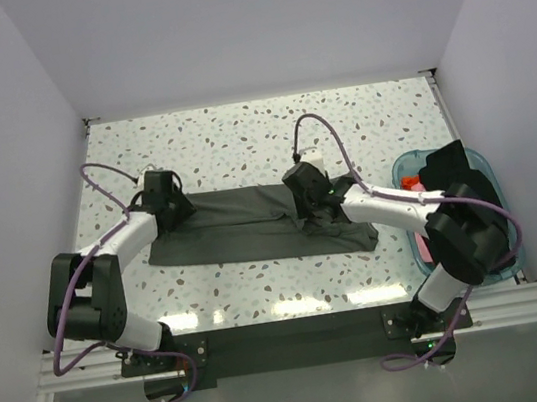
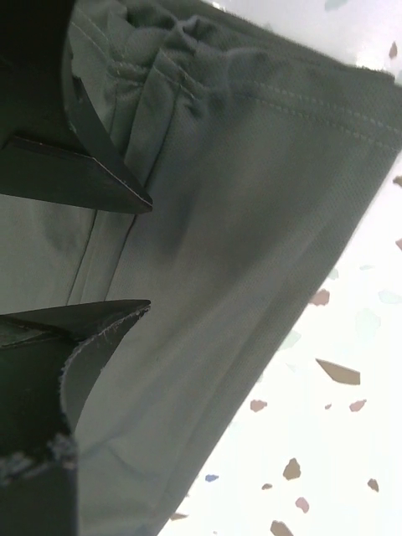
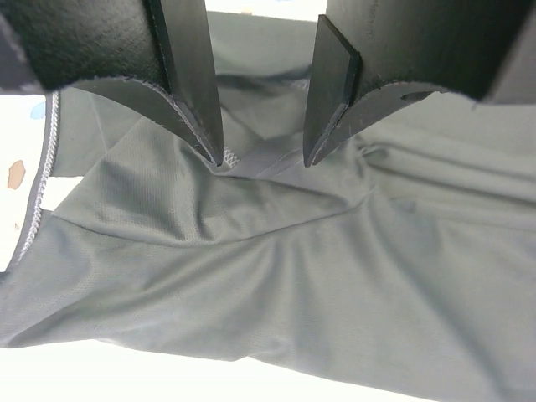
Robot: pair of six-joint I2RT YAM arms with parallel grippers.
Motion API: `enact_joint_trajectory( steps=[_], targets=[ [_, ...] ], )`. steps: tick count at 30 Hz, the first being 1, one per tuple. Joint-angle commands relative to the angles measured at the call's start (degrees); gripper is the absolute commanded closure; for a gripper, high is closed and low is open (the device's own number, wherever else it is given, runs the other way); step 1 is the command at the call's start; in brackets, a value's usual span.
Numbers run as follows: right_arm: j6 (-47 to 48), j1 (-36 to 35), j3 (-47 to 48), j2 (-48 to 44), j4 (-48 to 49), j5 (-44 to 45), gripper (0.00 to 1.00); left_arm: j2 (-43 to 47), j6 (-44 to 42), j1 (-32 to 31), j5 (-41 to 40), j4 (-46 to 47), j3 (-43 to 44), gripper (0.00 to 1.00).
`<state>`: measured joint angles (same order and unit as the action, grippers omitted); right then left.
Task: Fold and stack the t-shirts
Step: Fold the tshirt
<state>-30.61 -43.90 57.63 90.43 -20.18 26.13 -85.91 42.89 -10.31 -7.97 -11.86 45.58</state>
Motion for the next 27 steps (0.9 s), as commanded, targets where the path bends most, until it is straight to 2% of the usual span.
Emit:
enact_joint_trajectory(
  steps=[1, 7, 9, 10, 11, 15, 17, 22, 27],
  targets=[
    [0.81, 0.22, 2.14, 3.60, 0.84, 2.00, 0.53, 1.10, 2.19, -0.33, -5.47, -3.08, 3.02, 0.51],
    [3.71, 0.13, 3.02, 7.12, 5.15, -0.90, 0.54, -0.04, 3.86, 0.11, -9.52, -5.10, 4.25, 0.52],
    [3.37, 0.22, 3.02, 7.04, 5.24, -2.13, 0.57, -1.18, 4.39, 0.28, -11.01, -6.16, 4.86, 0.53],
    [3.10, 0.22, 3.02, 6.69, 4.81, -2.48, 0.63, -1.54, 4.39, 0.81, -11.10, -6.25, 4.95, 0.53],
    [2.67, 0.22, 2.93, 6.25, 4.72, -2.92, 0.75, -2.24, 4.48, 1.07, -11.19, -6.34, 5.04, 0.55],
    [1.52, 0.22, 1.62, 4.05, 4.72, -4.86, 0.94, -2.69, 4.66, 3.09, -12.16, -6.69, 5.13, 0.58],
    [0.91, 0.13, 1.44, 3.09, 4.54, -5.91, 1.00, -2.60, 4.39, 4.06, -12.42, -6.69, 5.31, 0.59],
    [-0.76, 0.04, 0.38, 1.24, 5.15, -10.39, 1.00, -2.77, 3.95, 5.73, -12.69, -7.13, 5.83, 0.63],
    [-1.73, 0.04, 0.03, 0.01, 5.07, -11.80, 1.00, -3.83, 3.51, 6.44, -12.60, -6.95, 5.92, 0.74]
  ],
)
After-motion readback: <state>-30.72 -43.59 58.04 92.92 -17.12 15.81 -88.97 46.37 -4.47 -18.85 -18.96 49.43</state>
